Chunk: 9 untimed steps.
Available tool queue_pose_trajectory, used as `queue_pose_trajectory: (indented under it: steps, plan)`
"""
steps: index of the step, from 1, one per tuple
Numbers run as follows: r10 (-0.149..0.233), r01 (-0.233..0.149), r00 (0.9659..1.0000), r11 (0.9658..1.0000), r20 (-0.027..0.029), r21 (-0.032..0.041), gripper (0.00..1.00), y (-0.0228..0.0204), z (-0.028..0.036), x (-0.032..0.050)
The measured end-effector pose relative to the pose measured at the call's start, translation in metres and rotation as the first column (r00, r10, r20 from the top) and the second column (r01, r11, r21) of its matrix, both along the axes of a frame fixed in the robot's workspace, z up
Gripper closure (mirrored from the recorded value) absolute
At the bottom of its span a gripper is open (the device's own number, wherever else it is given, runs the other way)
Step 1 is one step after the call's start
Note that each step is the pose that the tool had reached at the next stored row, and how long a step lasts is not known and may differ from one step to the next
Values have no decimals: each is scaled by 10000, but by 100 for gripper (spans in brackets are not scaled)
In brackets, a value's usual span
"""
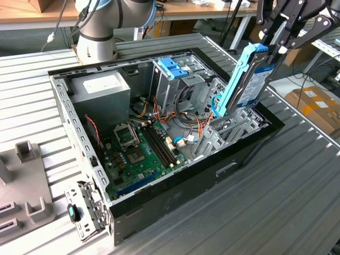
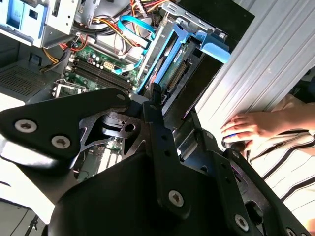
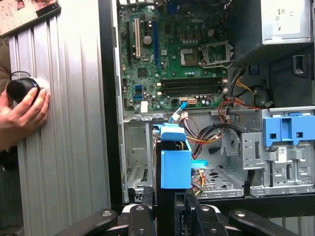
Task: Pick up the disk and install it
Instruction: 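Pick up the disk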
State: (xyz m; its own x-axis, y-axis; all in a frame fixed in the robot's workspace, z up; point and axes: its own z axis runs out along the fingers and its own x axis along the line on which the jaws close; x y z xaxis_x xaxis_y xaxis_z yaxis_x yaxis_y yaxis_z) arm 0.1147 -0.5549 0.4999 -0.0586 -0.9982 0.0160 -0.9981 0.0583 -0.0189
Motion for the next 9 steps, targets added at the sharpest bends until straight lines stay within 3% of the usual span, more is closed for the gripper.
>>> queue_pose_trajectory:
  steps: [5,9]
  plan:
    - [3,-3,10000,10000,0,1,65,-6,-100,0]
    - [108,-108,9999,9999,0,-2,65,-9,-117,1]
